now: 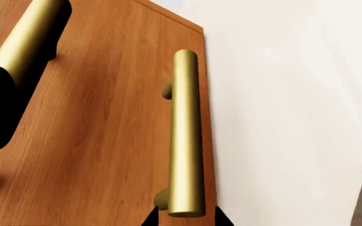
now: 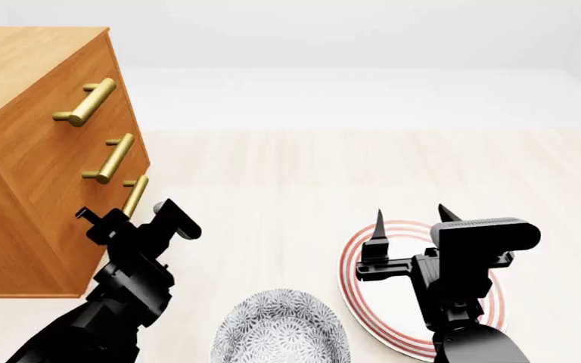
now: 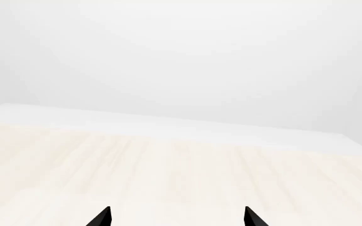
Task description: Open the bottom drawer of the cabinet.
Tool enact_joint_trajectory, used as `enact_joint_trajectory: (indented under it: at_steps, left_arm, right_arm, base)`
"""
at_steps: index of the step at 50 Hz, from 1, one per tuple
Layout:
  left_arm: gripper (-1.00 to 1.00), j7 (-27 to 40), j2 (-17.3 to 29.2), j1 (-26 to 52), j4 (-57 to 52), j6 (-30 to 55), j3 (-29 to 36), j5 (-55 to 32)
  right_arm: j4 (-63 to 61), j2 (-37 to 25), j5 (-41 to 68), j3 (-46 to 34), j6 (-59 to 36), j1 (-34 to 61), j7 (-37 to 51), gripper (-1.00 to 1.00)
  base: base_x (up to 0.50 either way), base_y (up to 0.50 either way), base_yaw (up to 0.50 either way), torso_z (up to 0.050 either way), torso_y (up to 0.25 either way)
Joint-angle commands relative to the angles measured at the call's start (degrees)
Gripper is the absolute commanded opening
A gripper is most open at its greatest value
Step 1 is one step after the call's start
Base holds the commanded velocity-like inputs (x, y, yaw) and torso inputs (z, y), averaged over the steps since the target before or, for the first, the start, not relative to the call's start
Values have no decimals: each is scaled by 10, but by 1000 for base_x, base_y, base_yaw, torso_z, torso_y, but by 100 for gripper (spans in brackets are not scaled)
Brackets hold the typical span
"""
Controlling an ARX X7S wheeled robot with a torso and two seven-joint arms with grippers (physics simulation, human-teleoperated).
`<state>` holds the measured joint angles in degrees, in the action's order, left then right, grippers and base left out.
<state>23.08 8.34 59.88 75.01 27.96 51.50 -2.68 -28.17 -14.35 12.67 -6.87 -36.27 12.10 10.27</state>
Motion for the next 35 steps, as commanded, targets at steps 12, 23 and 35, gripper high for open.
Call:
enact_joint_trajectory:
  at_steps: [12,23,35]
  left_arm:
    - [-100,4,-29,21,0,-26,44,34]
    - [-100,0,-57,40,-1,-6,62,38]
    - [-100,19,-80,39,-21,39,73,35]
  right_arm:
    - [9,-2,4,-7,8,0,4,100]
    - [11,-4,7,-10,8,3,6,100]
    - [12,-7,11,-9,9,4,8,100]
  base:
    - [4,0,-3,0,0]
    - [8,0,-6,0,1]
    - [8,0,-7,0,1]
